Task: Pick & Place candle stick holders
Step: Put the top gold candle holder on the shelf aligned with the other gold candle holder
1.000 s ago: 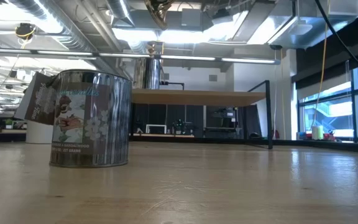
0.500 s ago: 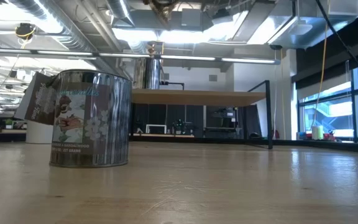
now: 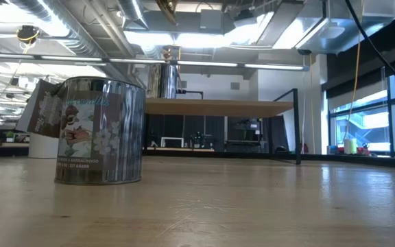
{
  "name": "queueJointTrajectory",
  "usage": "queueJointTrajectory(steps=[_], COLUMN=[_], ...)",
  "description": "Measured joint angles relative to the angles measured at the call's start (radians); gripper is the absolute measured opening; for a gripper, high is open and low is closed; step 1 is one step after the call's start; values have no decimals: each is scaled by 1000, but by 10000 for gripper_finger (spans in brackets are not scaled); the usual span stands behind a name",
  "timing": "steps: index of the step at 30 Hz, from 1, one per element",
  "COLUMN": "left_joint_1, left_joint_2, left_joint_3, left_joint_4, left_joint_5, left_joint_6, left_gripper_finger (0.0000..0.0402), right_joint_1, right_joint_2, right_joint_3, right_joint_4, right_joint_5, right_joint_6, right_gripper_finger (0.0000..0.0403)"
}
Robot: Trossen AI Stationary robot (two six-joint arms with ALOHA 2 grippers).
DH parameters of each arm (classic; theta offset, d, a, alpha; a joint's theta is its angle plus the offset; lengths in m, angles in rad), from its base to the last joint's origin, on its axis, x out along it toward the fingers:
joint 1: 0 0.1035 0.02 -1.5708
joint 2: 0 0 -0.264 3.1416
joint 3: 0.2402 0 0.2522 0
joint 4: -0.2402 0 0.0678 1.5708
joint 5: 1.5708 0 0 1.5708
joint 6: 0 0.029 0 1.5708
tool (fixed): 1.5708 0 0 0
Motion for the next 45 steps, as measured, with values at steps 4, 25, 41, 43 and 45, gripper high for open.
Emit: queueJointTrajectory(steps=[4, 25, 41, 43, 45], left_joint_1=[-1, 0, -17, -23, -27], left_joint_2=[9, 17, 18, 19, 7], left_joint_3=[0, 7, -1, -2, -2], left_joint_4=[-4, -18, -205, -200, -190], left_joint_5=[8, 10, 36, 36, 26], left_joint_6=[1, -1, -138, -143, -156], left_gripper_finger=[140, 27, 10, 10, 10], right_joint_1=[0, -13, -25, -26, -21], right_joint_2=[1, -24, -85, -116, -143], right_joint_3=[0, 25, 27, 28, 29], right_joint_4=[13, 78, 187, 233, 301], right_joint_5=[5, 23, 142, 197, 256], right_joint_6=[9, -6, -59, -81, -115], right_gripper_finger=[9, 8, 119, 131, 140])
